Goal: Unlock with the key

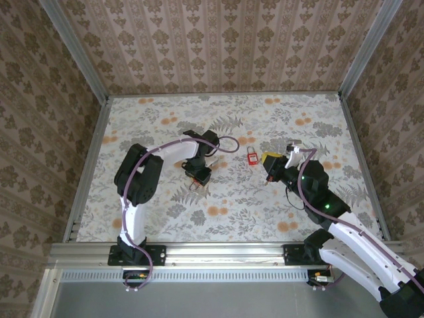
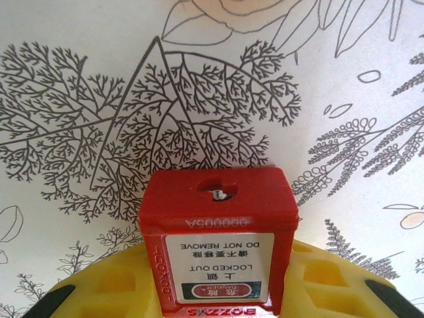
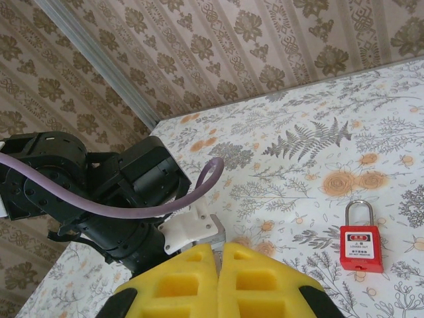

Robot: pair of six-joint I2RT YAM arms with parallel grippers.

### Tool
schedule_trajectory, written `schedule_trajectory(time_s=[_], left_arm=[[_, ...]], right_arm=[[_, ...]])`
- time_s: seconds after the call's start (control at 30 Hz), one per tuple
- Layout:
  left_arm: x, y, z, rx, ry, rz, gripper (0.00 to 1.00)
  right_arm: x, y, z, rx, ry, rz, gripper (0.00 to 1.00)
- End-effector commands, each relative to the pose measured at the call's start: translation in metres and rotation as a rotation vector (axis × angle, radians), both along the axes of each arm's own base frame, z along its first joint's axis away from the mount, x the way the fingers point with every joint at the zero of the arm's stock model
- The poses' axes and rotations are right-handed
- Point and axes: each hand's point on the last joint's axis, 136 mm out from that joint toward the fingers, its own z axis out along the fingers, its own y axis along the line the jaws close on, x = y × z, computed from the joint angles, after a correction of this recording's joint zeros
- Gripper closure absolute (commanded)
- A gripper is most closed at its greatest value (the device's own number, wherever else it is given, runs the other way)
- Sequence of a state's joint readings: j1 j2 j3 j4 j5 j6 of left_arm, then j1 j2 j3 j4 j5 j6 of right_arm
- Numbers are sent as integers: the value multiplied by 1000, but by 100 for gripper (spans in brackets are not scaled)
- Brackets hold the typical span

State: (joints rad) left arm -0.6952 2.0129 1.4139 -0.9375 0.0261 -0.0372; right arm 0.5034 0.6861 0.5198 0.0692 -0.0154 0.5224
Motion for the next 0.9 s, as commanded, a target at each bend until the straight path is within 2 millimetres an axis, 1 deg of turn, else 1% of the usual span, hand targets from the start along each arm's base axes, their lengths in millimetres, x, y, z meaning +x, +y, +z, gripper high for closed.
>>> schedule_trajectory(time_s=[0.0, 0.13, 0.3, 0.47, 0.63, 0.7, 0.73, 0.87], left_arm=[[-6, 10, -5, 44, 0, -6, 66], [0, 4, 10, -2, -63, -8, 65], [7, -8, 39, -118, -166, -10, 64], [9, -17, 63, -216, -247, -18, 64], [10, -23, 87, -302, -339, -25, 64], [13, -29, 103, -367, -406, -32, 65], [13, -30, 108, -388, -439, -41, 65], [10, -43, 140, -519, -609, -92, 64]], right_arm=[[-1, -1, 9, 3, -20, 3, 98], [0, -1, 9, -5, -23, -2, 98], [2, -1, 13, -17, -31, -4, 98], [4, -1, 17, -27, -35, -6, 98], [5, 0, 25, -36, -41, -4, 98], [5, 1, 29, -37, -41, 4, 98], [5, 2, 30, -37, -42, 7, 98], [9, 8, 40, -28, -43, 22, 98]])
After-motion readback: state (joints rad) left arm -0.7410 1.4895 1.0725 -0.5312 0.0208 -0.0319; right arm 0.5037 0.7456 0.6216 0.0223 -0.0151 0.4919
